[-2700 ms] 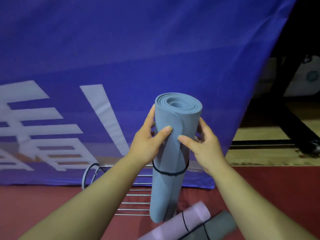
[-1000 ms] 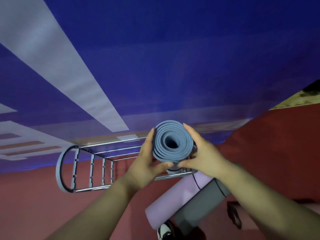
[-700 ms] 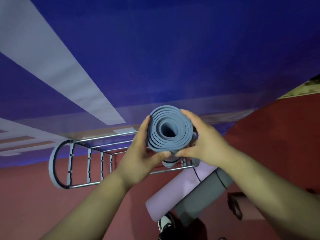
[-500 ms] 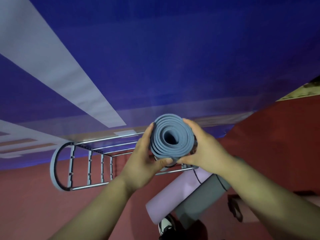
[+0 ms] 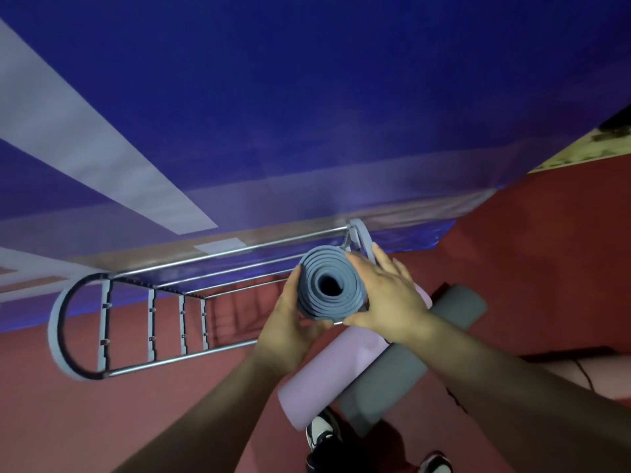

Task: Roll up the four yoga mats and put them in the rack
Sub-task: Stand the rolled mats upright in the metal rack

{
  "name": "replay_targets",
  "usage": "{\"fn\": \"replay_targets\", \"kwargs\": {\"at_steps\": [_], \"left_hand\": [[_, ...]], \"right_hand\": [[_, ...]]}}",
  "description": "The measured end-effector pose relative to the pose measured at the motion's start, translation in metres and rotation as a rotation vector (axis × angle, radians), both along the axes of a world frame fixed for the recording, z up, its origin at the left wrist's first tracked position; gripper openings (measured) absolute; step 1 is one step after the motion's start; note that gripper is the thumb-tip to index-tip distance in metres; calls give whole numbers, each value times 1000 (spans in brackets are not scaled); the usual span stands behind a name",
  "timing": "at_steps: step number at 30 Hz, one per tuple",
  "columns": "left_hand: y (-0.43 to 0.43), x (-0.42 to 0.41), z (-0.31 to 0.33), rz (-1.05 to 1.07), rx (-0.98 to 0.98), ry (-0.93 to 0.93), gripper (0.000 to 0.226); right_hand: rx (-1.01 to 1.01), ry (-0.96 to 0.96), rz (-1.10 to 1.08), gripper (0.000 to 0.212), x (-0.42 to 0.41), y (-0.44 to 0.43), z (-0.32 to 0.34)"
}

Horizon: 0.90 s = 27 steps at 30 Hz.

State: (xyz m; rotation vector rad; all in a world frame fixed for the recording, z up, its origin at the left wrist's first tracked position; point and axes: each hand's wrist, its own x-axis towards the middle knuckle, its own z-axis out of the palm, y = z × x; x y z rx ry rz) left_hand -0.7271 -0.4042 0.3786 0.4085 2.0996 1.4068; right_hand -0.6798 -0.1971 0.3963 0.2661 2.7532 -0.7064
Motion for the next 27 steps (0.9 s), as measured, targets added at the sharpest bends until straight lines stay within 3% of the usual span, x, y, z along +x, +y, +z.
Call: {"fn": "replay_targets", "kwargs": {"at_steps": [3, 10, 19, 27], "left_hand": [[5, -7, -5, -14, -30, 13, 93], [9, -10, -14, -48, -229, 129, 96], [55, 37, 18, -93, -332, 505, 78], [169, 112, -21, -255, -283, 366, 87]], "right_hand": [[61, -28, 64, 116, -3, 7, -10], [-12, 20, 74, 114, 6, 20, -21], [-213, 170, -238, 102, 79, 76, -33], [-257, 68, -491, 99, 193, 172, -72]]}}
